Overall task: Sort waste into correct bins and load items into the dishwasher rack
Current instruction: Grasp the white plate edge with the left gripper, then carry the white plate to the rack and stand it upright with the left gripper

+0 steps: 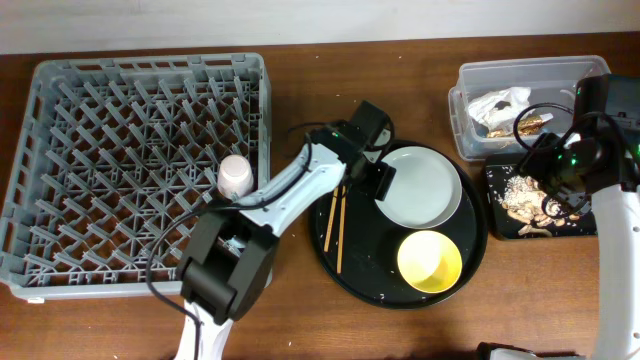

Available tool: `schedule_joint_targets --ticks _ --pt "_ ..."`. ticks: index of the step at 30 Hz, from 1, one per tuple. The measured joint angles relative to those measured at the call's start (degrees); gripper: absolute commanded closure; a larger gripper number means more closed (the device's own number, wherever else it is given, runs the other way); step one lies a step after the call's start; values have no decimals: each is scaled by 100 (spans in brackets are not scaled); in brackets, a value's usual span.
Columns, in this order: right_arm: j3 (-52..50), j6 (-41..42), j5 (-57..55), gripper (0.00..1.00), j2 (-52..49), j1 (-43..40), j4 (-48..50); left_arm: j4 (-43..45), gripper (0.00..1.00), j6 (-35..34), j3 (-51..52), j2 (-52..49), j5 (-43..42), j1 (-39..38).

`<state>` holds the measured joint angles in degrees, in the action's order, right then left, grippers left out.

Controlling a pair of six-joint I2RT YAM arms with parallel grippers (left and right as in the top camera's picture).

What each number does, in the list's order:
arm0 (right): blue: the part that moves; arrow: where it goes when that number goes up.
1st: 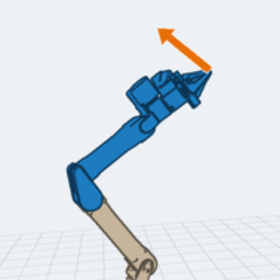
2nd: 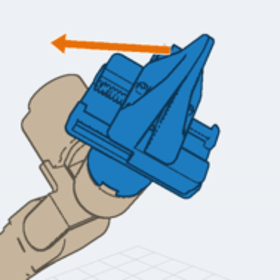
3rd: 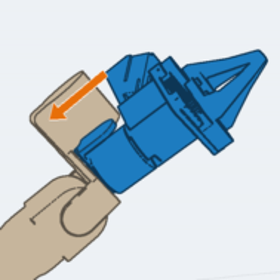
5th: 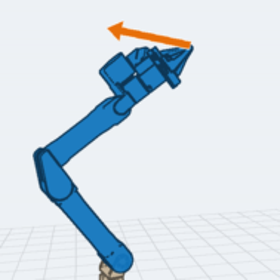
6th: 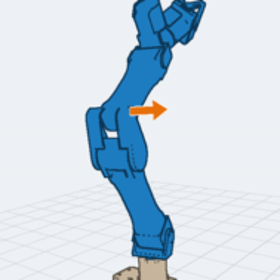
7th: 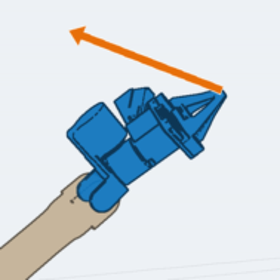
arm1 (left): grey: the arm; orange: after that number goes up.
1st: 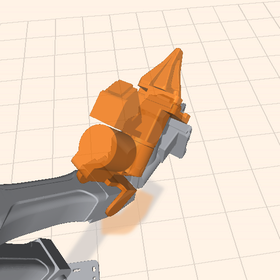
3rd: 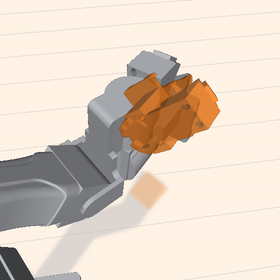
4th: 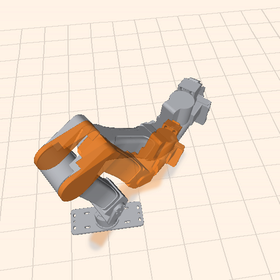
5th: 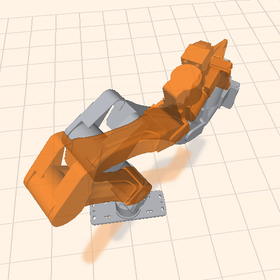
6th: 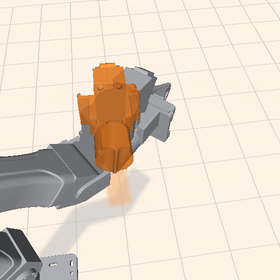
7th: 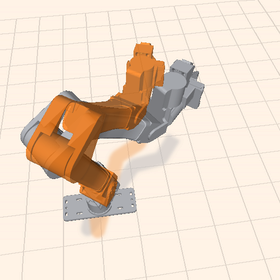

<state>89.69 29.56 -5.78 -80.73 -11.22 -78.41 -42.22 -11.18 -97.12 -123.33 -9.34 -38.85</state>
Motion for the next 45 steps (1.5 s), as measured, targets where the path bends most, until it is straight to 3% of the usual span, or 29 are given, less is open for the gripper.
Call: schedule_joint_targets --ticks 5,12,15,16,17,22,29,32,35,39,42,45 --pt "0 -28 0 34 -11 0 -70 186 59 -197 4 -284 -33 -225" --pt "0 -33 0 34 -11 0 -201 267 66 -649 4 -391 229 -293" --pt "0 -50 -4 34 -11 0 -227 313 83 -796 -31 -584 269 -293" --pt "0 -50 -4 34 -11 0 -225 308 97 -839 -31 -588 293 -286" --pt "0 -46 -4 34 -11 0 -227 315 99 -850 -31 -592 295 -278" --pt "0 -63 -4 34 -11 0 -229 297 99 -944 -107 -612 68 -275" --pt "0 -90 -87 34 -11 0 -238 -693 99 -483 -968 -424 118 -184" --pt "0 -87 -90 34 -11 0 -238 -1086 99 -345 -1469 83 494 205" --pt "0 -92 -90 34 -11 0 -236 -1163 99 -151 -1716 761 1082 817" --pt "0 -90 -90 34 -11 0 -236 -1204 99 278 -1753 1414 2671 1528" --pt "0 -90 -87 34 -11 0 -227 -1233 99 1156 -1753 1499 4247 2074" --pt "0 -90 -87 34 -11 0 -219 -1187 99 1473 -1753 1499 4610 2470"
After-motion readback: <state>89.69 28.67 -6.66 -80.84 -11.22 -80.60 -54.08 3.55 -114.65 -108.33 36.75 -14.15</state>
